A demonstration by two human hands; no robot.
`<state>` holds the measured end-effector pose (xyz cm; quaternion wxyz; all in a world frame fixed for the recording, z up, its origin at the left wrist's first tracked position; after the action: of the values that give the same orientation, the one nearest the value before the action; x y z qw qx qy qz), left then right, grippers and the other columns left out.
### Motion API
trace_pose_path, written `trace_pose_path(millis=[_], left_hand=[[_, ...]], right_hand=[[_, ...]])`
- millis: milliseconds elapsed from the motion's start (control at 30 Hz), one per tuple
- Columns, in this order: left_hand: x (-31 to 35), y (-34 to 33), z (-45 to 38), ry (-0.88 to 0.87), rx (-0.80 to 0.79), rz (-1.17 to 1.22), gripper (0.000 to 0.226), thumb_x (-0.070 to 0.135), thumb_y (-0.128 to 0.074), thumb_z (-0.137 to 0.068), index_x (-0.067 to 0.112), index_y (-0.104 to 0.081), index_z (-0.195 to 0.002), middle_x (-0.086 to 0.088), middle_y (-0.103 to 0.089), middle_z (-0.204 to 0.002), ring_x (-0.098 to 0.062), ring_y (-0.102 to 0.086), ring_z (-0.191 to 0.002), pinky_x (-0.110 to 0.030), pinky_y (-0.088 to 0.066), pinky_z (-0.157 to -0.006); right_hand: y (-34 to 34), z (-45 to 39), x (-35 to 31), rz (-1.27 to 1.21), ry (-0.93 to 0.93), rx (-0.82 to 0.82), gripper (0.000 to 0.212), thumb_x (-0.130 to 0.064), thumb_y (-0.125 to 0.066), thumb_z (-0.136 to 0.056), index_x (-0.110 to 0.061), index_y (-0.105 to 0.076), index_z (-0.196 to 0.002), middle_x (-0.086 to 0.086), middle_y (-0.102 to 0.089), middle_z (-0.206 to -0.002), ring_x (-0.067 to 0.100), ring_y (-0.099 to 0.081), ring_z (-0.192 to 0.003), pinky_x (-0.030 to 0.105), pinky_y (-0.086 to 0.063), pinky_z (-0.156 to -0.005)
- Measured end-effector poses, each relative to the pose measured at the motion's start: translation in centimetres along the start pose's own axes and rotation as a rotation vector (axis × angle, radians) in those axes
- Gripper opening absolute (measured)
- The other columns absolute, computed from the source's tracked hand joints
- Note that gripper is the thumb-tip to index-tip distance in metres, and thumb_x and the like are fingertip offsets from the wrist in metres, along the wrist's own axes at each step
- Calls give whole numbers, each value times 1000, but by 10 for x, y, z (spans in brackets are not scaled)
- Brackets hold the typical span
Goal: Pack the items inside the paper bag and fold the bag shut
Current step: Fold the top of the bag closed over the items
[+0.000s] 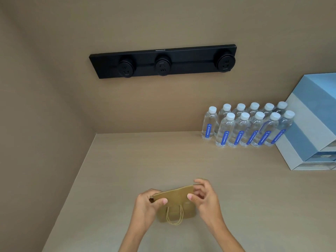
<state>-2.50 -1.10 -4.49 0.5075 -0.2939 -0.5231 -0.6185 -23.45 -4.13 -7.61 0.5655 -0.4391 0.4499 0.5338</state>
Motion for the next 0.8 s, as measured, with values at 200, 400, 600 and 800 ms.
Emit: trace_pose_path(millis=[200, 400, 600, 800], left_hand=[[-10, 0, 8, -1, 42, 133, 22, -1, -71, -82, 15, -77, -69, 11, -69, -63, 2, -56, -56, -7, -41, -55], [-17, -4, 7, 12, 93, 151, 11, 3, -74, -80, 11, -81, -79, -12, -78, -86, -17, -69, -81, -34, -52, -77], [-21, -2, 2, -16, 51, 107, 10, 5, -75, -80, 13, -81, -80, -10, -78, -88, -24, -72, -85, -34, -54, -79], [-5, -15, 4, -63, -1, 96, 17, 2, -74, -80, 9, -75, -65, -13, -69, -78, -21, -62, -70, -36, -46, -71]], right_hand=[[3, 1, -1, 101, 57, -82, 23, 8, -70, -75, -14, -75, -80, 0, -66, -89, 9, -61, -70, 19, -48, -68], [5, 1, 7, 126, 60, -52, 26, 7, -70, -75, -16, -70, -62, 0, -64, -75, 11, -59, -67, 18, -44, -62], [3, 11, 7, 138, 87, 28, 38, 8, -71, -73, -23, -62, -53, -12, -55, -63, 5, -49, -58, 14, -37, -56], [19, 47, -9, 118, 131, 264, 32, 8, -71, -72, -13, -59, -53, -8, -52, -63, 4, -47, -57, 17, -36, -56]])
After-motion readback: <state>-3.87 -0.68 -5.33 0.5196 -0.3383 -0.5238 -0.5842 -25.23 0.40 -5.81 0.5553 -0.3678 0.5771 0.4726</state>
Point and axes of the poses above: each hand's wrist, its own z-axis away from the middle knuckle, its own y-axis out of the back of the hand, x = y × z, the point moved 4 cm from there along -z, towards the middle knuckle
